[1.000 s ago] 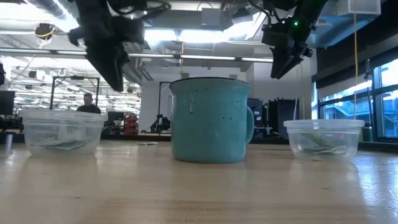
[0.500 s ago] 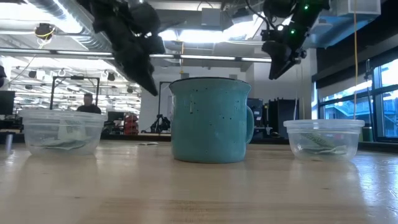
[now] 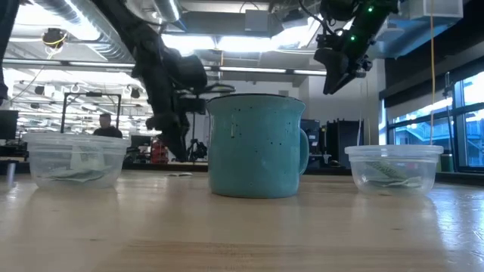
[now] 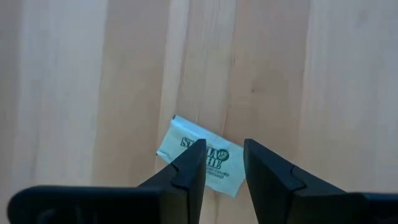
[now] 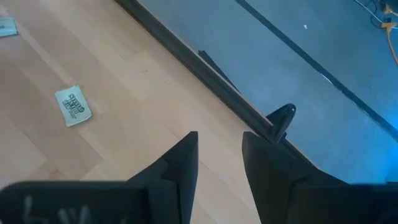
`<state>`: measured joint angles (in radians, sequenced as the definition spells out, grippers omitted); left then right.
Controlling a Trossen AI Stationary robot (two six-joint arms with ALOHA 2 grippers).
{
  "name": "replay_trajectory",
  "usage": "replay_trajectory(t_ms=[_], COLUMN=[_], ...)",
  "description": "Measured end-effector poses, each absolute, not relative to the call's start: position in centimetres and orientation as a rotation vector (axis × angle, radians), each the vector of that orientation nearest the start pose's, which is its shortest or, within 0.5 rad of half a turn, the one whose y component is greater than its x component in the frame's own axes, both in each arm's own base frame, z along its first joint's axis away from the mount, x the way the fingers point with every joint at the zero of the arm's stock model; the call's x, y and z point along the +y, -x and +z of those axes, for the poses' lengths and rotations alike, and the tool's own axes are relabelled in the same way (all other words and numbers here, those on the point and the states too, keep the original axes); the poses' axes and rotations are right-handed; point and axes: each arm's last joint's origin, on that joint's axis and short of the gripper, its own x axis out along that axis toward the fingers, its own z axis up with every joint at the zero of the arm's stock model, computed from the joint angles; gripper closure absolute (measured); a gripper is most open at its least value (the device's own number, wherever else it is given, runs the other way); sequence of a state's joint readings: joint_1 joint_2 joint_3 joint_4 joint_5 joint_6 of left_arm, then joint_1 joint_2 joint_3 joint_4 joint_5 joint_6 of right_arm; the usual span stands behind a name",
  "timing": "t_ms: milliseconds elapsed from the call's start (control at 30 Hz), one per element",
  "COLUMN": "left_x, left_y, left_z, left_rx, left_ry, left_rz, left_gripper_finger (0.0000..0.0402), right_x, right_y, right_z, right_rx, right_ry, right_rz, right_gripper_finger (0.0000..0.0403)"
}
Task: Pick and place Stevia / Truvia into bins
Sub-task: Put the green stevia packet into the left transparent container
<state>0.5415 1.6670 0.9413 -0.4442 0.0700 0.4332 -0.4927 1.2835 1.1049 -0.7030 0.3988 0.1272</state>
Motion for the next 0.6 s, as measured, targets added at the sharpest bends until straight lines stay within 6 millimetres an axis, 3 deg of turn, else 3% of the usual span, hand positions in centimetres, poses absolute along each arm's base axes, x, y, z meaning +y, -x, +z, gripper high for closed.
replay_trajectory(t_ms=[600], left_x=[15.8], left_y=[-26.5], left_z=[13.2], left_rx=[1.287], left_ry=[0.031], left_rz=[0.128], left_gripper_finger=[0.0322], right_x=[-13.1], right_y=[-22.1], right_z=[29.9], right_rx=[0.855], right_ry=[-0.149], right_rz=[-0.886], right_gripper_finger=[0.0274])
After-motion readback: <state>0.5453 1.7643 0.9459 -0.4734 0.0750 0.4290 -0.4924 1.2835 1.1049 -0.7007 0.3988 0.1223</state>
